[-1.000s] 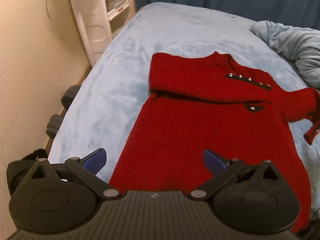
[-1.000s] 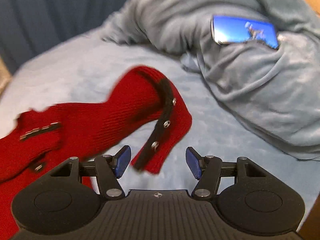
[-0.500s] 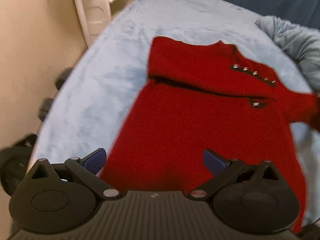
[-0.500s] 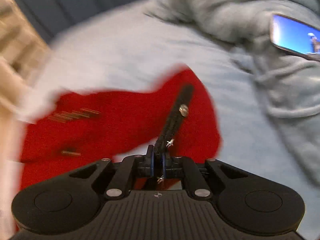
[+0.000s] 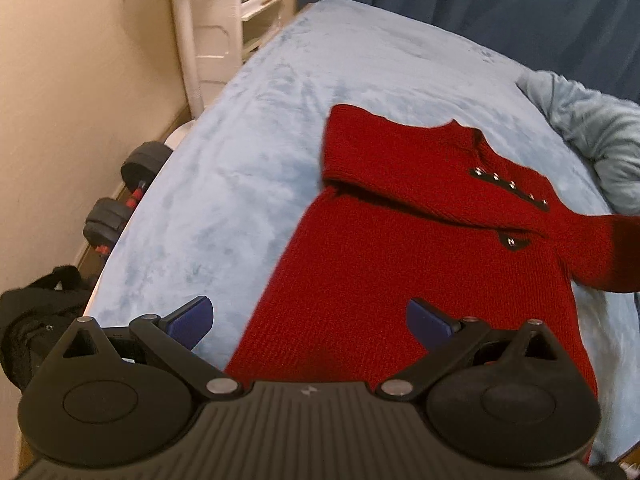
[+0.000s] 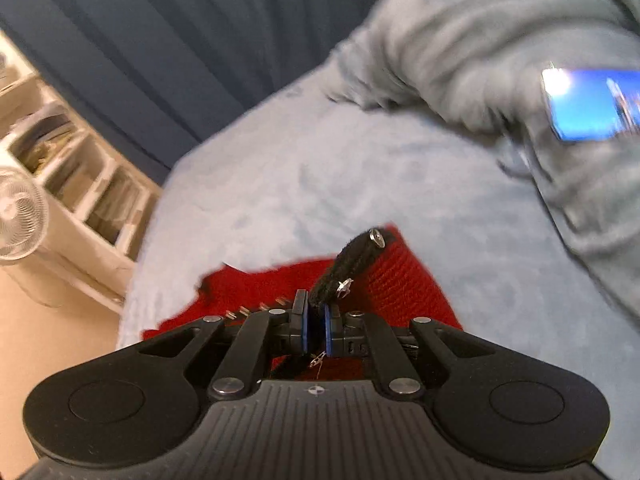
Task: Fold small clothes
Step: 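Grasp the other sleeve cuff with the right tool and lift it, then lay the sleeve across the sweater body and open the right tool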
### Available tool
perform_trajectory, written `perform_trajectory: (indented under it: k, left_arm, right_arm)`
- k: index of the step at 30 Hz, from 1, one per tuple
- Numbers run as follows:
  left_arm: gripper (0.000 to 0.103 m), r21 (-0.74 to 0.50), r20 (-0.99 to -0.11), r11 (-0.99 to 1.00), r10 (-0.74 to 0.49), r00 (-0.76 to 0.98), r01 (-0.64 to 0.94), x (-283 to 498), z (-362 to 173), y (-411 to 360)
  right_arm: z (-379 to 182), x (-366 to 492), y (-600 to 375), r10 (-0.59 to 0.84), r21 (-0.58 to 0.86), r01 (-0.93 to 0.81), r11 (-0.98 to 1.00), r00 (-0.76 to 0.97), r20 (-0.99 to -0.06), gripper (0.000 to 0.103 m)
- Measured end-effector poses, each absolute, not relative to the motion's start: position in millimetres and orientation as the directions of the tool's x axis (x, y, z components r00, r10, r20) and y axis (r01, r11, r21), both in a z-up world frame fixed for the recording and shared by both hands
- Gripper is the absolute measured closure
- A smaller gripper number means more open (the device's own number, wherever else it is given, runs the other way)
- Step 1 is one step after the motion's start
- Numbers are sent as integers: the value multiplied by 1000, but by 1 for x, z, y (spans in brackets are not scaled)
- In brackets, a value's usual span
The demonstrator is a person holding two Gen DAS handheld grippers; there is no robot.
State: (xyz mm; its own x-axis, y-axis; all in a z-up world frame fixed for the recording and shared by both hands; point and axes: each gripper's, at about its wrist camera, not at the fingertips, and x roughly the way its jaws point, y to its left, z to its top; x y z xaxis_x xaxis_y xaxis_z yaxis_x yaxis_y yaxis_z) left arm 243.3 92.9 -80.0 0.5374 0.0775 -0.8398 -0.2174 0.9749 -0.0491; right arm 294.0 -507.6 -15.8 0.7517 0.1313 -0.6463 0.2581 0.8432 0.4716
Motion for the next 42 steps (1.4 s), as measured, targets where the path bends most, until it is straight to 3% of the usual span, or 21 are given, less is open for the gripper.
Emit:
perform_trajectory:
  k: [8,15,18,19,20,24,26,28,29,31,33,34,35,37,40,41,42]
  left_arm:
    - [0,-131,-856,955,27,516,-267,239,-106,132]
    - [0,-144,-864,934,43,502,-328,232,-119,174]
    - [0,-157,-869,925,37,493,-347,233,-123,186]
    - [0,-158,-871,925,35,490,-346,234,-124,187]
    - [0,-159,-871,927,30,490,-340,235,-125,188]
    - [0,-148,-858,944,25,512,-294,245,-129,182]
    - [0,-140,-853,952,23,522,-271,256,-132,173]
    - [0,-141,-834,960,17,552,-243,273,-132,163]
    - [0,-140,-822,963,16,569,-230,282,-131,159]
    - [0,-142,-783,973,1,622,-180,307,-126,147]
    - [0,-148,-754,980,-25,656,-133,335,-124,137]
    - [0,-150,-741,983,-39,670,-108,352,-125,134]
    - [0,-138,-735,986,-37,677,-95,370,-127,131]
    - [0,-87,-734,993,-9,679,-81,400,-134,124]
    - [0,-31,-745,996,32,667,-83,433,-148,120]
    - [0,-38,-749,996,25,662,-79,440,-152,119]
    - [0,-42,-752,996,21,659,-79,445,-156,119]
  right_arm:
    - [23,397,-375,256,416,51,908,718,-647,96]
    - [-44,514,-188,429,450,-117,885,581,-692,95]
    - [-108,540,-146,495,532,-64,844,476,-727,67]
    - [-124,537,-143,454,502,-32,865,479,-751,58]
    - [-137,531,-147,408,467,-1,884,489,-771,57]
    - [-151,490,-226,280,405,122,906,543,-791,57]
    - [-142,464,-281,131,328,210,921,626,-769,57]
    - [-135,450,-327,-31,212,281,936,665,-746,60]
    - [-135,446,-343,-72,172,296,939,662,-746,70]
    - [-142,440,-367,-82,154,302,941,644,-761,78]
    - [-156,440,-381,-55,185,319,930,615,-787,77]
    - [-166,441,-384,-42,204,338,919,597,-801,71]
    - [-176,442,-385,-38,212,355,910,581,-813,52]
    - [-195,443,-378,-44,213,376,902,571,-820,39]
    - [-217,453,-369,-20,230,355,906,580,-815,39]
    - [-220,455,-368,-11,234,336,912,593,-805,53]
    - [-222,460,-364,-25,214,313,925,614,-789,73]
